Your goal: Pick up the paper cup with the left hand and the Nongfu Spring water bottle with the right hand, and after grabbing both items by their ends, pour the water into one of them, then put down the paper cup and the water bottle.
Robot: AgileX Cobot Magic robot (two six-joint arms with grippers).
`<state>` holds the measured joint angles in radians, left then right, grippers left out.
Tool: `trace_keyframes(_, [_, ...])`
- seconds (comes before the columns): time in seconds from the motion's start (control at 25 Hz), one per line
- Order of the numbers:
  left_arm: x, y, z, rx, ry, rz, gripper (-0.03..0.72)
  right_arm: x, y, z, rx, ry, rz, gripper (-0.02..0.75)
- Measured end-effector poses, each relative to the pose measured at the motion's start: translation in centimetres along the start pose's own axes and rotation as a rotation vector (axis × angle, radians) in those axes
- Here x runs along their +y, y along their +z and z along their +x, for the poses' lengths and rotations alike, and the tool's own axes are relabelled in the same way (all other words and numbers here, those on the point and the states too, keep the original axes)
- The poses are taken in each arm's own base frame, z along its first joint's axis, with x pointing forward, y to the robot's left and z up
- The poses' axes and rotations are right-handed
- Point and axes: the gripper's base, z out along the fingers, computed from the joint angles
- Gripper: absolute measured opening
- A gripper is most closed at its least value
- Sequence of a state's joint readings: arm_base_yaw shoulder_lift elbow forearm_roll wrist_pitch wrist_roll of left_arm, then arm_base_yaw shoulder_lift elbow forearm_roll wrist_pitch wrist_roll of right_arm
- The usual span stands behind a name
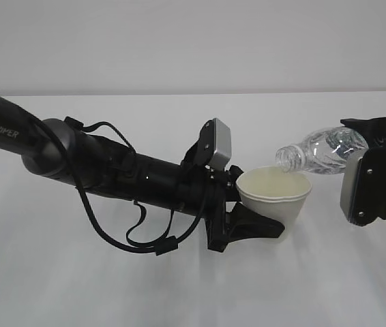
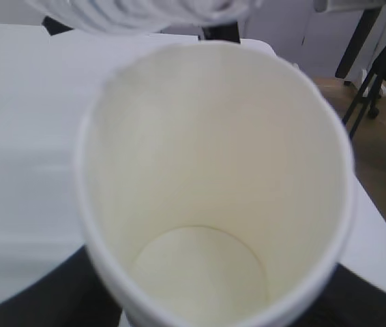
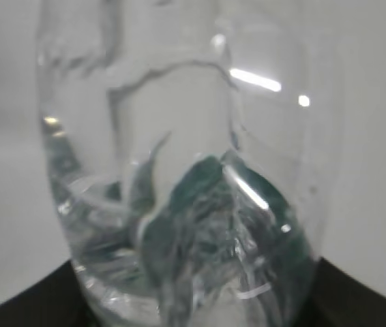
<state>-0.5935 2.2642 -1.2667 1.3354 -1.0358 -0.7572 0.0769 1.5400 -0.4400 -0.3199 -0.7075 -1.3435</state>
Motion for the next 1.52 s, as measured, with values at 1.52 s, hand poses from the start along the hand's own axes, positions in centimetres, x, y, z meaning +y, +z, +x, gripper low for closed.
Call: trace_keyframes(1.52, [-0.21,0.0,-0.09,-0.01,-0.001,0.023,0.427,-0.5,0.17,0.18,0.016,-0.083,0.016,0.398])
